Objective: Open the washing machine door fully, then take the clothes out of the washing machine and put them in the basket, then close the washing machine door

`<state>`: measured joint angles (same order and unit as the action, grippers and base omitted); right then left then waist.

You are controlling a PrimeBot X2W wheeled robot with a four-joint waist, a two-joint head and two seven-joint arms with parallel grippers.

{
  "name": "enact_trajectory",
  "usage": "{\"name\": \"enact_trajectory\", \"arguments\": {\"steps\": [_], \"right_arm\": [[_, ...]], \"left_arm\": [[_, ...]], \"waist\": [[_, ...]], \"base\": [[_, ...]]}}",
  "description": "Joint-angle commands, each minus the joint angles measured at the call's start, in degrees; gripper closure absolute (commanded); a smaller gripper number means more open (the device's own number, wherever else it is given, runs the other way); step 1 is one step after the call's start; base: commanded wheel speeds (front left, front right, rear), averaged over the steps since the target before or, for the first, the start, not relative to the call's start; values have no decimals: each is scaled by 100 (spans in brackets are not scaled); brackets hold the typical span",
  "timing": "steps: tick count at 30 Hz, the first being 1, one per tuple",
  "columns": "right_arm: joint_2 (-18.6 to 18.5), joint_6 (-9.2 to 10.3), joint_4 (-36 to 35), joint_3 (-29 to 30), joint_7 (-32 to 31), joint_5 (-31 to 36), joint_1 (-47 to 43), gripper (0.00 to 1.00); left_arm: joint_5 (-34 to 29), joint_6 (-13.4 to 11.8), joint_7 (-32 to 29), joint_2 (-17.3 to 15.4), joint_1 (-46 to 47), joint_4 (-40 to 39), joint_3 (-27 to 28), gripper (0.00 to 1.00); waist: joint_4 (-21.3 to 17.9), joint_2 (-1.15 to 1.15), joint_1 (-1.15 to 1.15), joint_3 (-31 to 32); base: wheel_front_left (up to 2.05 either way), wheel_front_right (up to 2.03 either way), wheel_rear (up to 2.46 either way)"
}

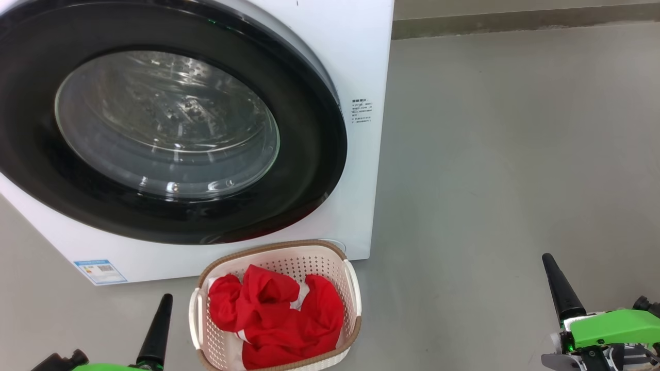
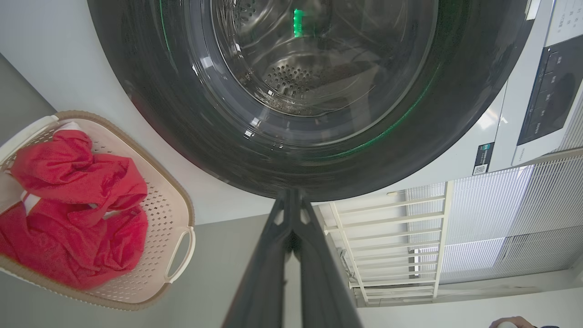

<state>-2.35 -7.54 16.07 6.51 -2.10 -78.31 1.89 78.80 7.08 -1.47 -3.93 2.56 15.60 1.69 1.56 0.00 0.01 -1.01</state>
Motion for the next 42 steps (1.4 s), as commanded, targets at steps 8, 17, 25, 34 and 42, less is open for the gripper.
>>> {"name": "enact_trajectory", "arguments": {"steps": [8,17,25,34,42], "right_arm": [[-64,5,-183,-56,-168,-536,321,100],[-64,5,-196,-27,-320,-1030,383,100],[-63,5,-205,-6,-432,-1392,429,100],[-61,5,-205,-4,-434,-1390,429,100],[-60,5,-205,-3,-435,-1389,429,100]], "left_arm": [[552,36,-167,-4,289,-150,256,100],[1050,38,-318,19,327,-154,334,100],[1412,41,-429,38,355,-157,393,100],[1403,41,-438,45,356,-157,404,100],[1395,41,-445,52,356,-157,413,100]], "waist": [[-56,0,0,30],[-114,0,0,61],[-156,0,0,83],[-156,0,0,83],[-156,0,0,83]], "base": [[0,0,0],[0,0,0],[0,0,0],[0,0,0],[0,0,0]]}}
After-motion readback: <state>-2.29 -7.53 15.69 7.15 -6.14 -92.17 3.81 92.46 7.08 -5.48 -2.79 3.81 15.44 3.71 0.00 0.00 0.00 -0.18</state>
